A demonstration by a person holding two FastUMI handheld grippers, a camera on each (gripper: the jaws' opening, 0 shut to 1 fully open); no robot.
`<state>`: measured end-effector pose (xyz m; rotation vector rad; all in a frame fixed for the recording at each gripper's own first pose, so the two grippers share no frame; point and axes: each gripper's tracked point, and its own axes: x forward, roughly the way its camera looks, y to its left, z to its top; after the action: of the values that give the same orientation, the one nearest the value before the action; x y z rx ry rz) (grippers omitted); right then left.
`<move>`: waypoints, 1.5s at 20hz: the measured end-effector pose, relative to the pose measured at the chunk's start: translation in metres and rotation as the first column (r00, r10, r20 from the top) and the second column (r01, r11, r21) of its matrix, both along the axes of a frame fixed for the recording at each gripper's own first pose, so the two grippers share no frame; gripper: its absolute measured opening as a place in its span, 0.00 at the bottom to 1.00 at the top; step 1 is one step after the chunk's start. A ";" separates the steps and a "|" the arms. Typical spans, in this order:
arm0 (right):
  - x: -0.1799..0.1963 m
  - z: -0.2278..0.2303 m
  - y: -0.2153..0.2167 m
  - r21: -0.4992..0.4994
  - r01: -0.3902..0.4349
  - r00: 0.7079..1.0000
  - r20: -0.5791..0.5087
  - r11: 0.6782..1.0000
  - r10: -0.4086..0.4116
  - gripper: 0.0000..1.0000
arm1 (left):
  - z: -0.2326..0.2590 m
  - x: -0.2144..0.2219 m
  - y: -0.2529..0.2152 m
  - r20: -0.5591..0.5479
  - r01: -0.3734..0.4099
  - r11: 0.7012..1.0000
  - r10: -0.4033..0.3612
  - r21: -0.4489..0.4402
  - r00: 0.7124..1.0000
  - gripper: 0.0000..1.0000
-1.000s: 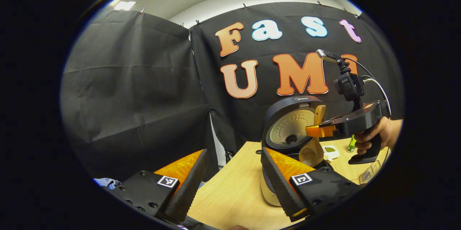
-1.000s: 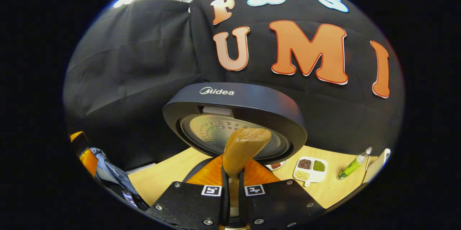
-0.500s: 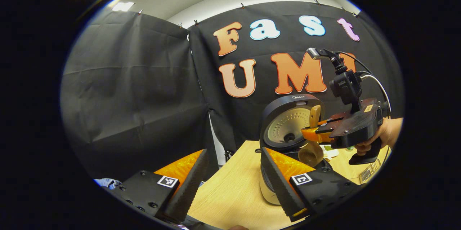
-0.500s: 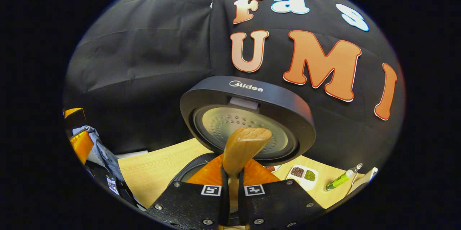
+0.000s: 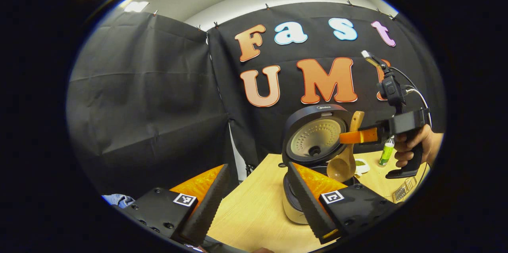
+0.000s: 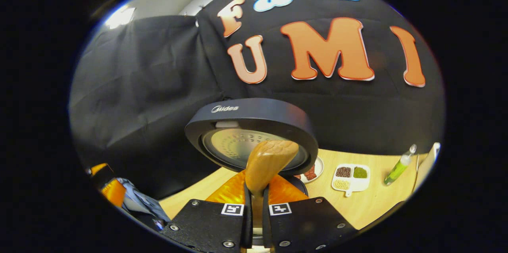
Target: Close the left gripper, press the button to open the rice cooker; take a wooden spoon from the chopstick holder with the right hand, scoop a spoonful of rice and pour it into the rice cooker, then put the wooden spoon back into the chopstick holder.
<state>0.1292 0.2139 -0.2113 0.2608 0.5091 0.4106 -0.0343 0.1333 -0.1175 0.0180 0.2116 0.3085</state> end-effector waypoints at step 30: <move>-0.161 -0.025 -0.329 0.090 0.561 0.826 -0.122 0.823 -0.550 0.09 | 0.008 0.040 -0.170 -0.037 0.316 0.949 -0.315 0.010 0.948 0.98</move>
<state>-0.0318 -0.1148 -0.2364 0.5340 0.4722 -0.1477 0.0058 -0.0364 -0.1093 0.0728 0.2372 -0.0102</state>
